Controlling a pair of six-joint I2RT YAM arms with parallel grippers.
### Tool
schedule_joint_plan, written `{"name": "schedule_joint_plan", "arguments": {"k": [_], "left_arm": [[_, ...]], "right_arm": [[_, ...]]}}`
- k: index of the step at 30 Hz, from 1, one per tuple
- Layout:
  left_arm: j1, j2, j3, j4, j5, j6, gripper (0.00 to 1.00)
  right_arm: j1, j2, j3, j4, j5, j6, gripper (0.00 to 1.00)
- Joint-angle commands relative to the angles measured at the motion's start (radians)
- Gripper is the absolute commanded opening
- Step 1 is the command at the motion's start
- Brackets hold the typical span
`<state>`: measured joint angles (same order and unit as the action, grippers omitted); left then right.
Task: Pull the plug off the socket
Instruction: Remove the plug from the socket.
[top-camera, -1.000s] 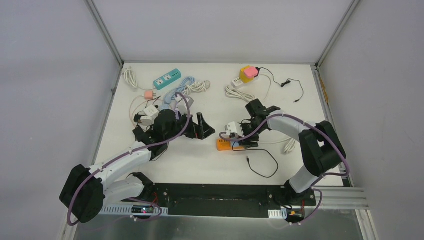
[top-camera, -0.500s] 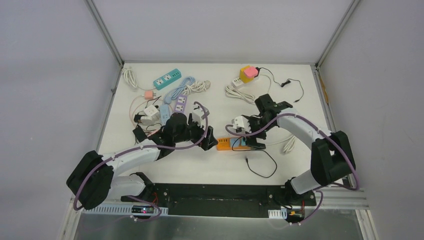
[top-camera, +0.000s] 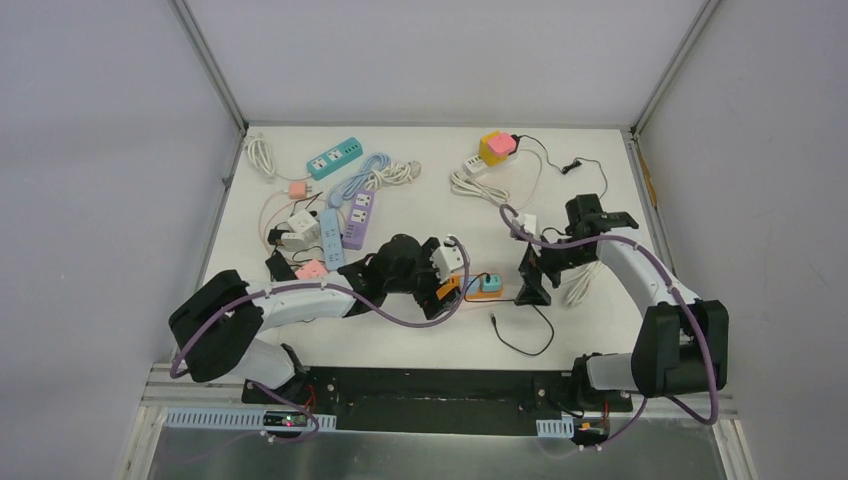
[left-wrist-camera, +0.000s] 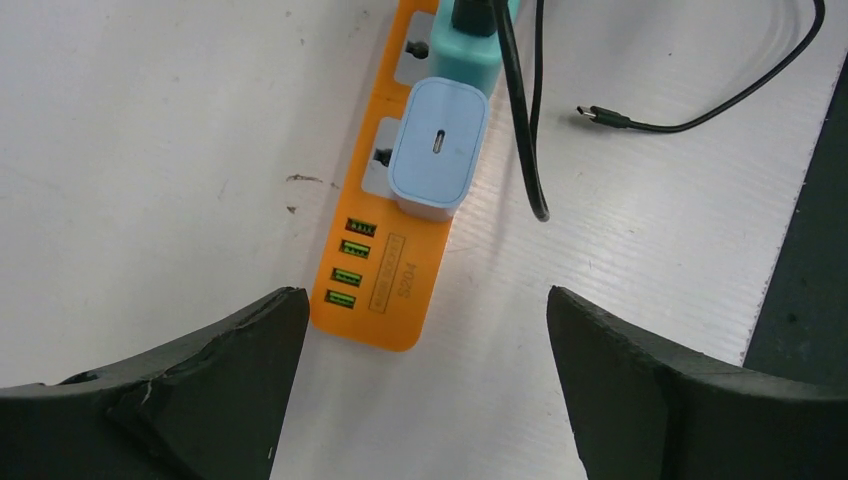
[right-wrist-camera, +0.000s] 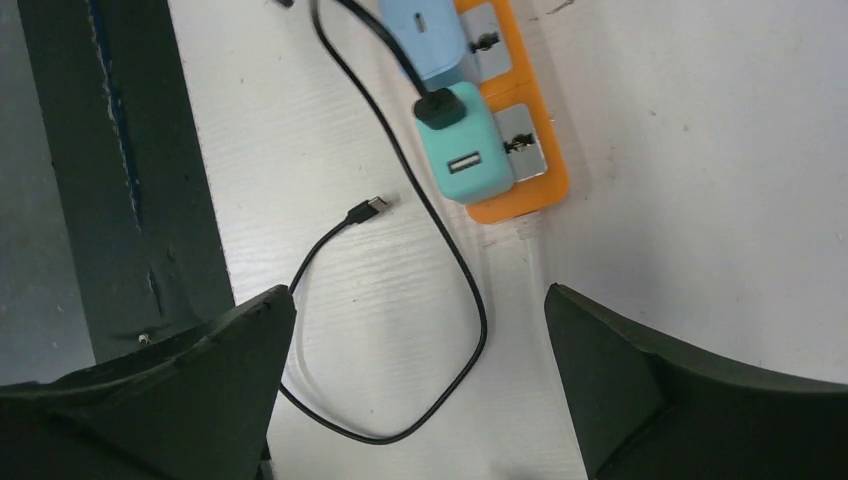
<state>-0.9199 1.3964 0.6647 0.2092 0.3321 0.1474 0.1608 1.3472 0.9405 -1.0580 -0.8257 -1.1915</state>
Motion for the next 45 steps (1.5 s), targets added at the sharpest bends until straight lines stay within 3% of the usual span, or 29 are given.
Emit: {"name": "schedule_joint_plan", "arguments": {"k": [1,7,27,33,37,41,45], "left_arm": [[-0.033,0.042,0.068,0.024,-0.084,0.144,0.91],[-0.047,0.108,0.107,0.031,-0.113,0.199,0.86],[-0.077,0.255,0.185,0.190,-0.076,0.196,0.73],[-0.078,0.279,0.198,0.209,-0.059,0.180,0.67],[-0.077,0.288,0.204,0.199,-0.046,0.176,0.58],[-0.077,0.295,0.205,0.196,-0.039,0.171,0.39],[-0.079,0.299,0.207,0.194,-0.035,0.169,0.27]], "right_arm": [[-0.073,-0.020,-0.021,0.166,-0.126,0.245,1.00],[-0.142,0.048,-0.005,0.233,-0.201,0.424,0.98],[-0.156,0.197,0.036,0.221,-0.168,0.506,0.95],[-0.158,0.257,0.071,0.227,-0.152,0.595,0.85],[-0.158,0.282,0.084,0.227,-0.171,0.630,0.80],[-0.158,0.294,0.085,0.246,-0.189,0.670,0.72],[-0.150,0.304,0.081,0.261,-0.180,0.699,0.66]]}}
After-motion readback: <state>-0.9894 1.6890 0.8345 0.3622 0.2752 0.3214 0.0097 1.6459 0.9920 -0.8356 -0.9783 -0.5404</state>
